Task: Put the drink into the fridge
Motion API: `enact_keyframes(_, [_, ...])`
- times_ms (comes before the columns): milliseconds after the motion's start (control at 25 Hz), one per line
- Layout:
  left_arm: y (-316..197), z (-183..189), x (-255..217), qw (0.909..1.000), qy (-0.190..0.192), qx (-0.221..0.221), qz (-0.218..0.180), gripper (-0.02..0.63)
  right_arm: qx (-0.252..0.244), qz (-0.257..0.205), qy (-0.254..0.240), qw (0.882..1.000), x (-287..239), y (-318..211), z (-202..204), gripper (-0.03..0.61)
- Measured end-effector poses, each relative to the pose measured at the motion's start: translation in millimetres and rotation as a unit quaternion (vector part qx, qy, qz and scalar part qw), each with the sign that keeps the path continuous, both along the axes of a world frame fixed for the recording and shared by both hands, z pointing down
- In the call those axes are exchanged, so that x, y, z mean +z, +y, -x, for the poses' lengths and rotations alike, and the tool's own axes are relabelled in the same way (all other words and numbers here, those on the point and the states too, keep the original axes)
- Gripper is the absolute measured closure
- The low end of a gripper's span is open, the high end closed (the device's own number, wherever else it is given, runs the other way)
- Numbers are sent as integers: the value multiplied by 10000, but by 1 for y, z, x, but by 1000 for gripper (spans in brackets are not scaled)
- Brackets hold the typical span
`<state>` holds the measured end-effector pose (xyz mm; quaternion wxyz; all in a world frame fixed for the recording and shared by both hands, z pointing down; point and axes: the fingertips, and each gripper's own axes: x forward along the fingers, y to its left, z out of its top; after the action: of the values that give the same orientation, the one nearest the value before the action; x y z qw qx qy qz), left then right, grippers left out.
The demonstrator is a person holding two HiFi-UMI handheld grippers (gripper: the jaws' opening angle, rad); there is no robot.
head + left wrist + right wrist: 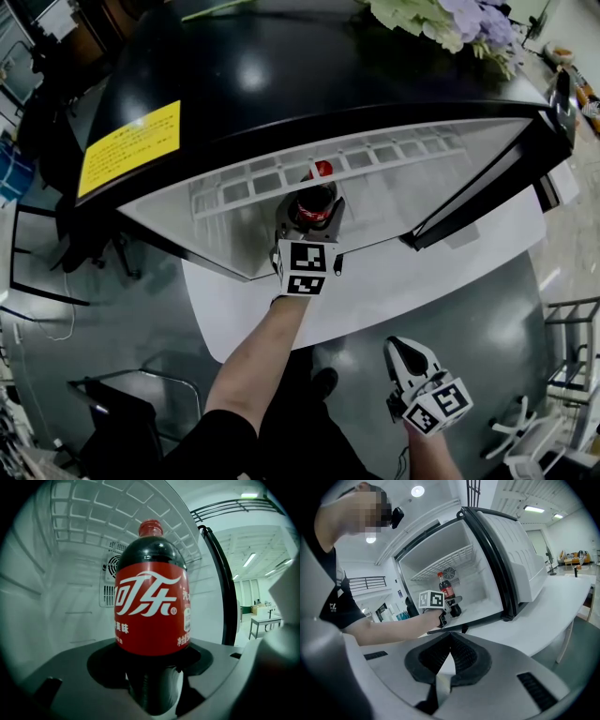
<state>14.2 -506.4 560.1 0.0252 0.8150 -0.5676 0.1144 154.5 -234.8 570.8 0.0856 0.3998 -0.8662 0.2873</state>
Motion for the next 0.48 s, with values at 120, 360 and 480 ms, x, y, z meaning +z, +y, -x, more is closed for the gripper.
enact_keyframes(120, [-5,4,0,10000,52,-71,-24,314,-30,-14,-18,10000,0,-5,2,563])
enact_keyframes(360, [-13,14,0,9993,212,-292,-51,314,-31,33,-26,10000,3,-9,2,563])
enact_keyframes(480, [-13,14,0,9993,202,-306,-47,311,-25,41,-34,10000,5,-10,2,563])
